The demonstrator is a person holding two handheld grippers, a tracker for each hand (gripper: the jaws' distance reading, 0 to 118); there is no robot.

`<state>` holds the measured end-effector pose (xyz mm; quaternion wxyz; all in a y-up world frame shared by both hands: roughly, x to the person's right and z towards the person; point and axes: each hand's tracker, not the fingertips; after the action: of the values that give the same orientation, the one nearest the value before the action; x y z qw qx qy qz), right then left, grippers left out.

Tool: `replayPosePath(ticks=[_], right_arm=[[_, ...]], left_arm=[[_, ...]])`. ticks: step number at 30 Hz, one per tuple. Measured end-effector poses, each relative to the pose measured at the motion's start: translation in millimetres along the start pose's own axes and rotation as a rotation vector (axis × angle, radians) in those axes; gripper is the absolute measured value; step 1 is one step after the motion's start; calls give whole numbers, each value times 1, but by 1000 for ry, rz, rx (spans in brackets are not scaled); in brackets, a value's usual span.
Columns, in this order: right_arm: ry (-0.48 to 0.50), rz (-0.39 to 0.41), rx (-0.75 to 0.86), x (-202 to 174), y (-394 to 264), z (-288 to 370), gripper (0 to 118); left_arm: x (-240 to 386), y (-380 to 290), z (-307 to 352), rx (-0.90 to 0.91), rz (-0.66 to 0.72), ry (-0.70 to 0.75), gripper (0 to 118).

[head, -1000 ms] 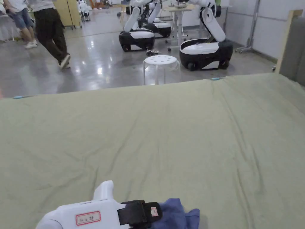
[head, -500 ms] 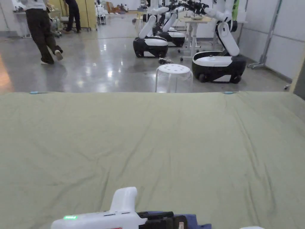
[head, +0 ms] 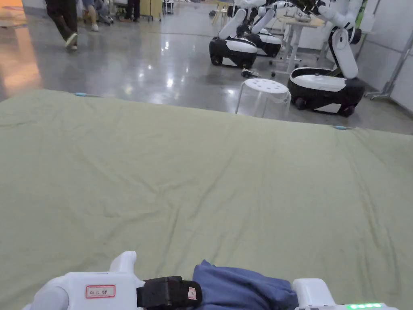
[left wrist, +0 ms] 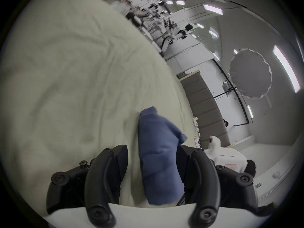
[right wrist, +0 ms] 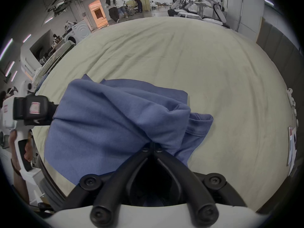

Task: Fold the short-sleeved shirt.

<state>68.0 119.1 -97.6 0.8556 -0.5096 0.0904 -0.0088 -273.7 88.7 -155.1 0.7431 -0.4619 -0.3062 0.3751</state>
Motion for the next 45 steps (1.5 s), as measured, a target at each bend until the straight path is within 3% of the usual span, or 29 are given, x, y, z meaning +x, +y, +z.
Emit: replayPosePath(ticks=[2, 6, 11, 16, 18, 19, 20, 22, 27, 30, 32, 36, 40, 43, 45], right_arm=[[-2, -15, -3, -2, 2, 1, 0], [3, -41, 8, 0, 1, 1, 0], [20, -74, 44, 3, -5, 4, 0], [73, -139, 51, 11, -8, 5, 0], [88, -153, 53, 15, -8, 4, 0], [93, -159, 55, 16, -8, 4, 0], [96, -162, 58, 17, -9, 4, 0], [98, -166, 65, 18, -11, 4, 0], [104, -161, 74, 14, -9, 15, 0], [264, -207, 267, 8, -6, 52, 0], [309, -201, 319, 3, -6, 72, 0], [358, -202, 341, -11, -15, 92, 0], [392, -192, 328, -22, -29, 86, 0], [392, -160, 309, -28, -34, 79, 0], [398, -164, 306, -27, -36, 80, 0]], left_arm=[[-4, -2, -17, -15, -2, -28, 61], [-17, 0, -29, -47, 173, -182, 58], [-22, -1, -30, -25, 176, -228, 55], [-40, 7, -28, -42, 341, -338, 55], [-32, 8, -34, -48, 324, -307, 54], [-25, 7, -36, -73, 263, -239, 46], [-15, 5, -38, -58, 185, -182, 24], [-7, 3, -44, -33, 129, -82, 21], [-12, -2, -24, 11, 202, -166, 21], [-4, 13, 34, 87, 154, -231, 21], [-7, 28, 92, 127, 92, -180, 21], [-47, 58, 220, 219, 30, 58, 21], [-102, 86, 295, 272, 106, 326, 24], [-108, 90, 304, 269, -1, 583, 45], [-112, 96, 327, 357, 121, 717, 49]])
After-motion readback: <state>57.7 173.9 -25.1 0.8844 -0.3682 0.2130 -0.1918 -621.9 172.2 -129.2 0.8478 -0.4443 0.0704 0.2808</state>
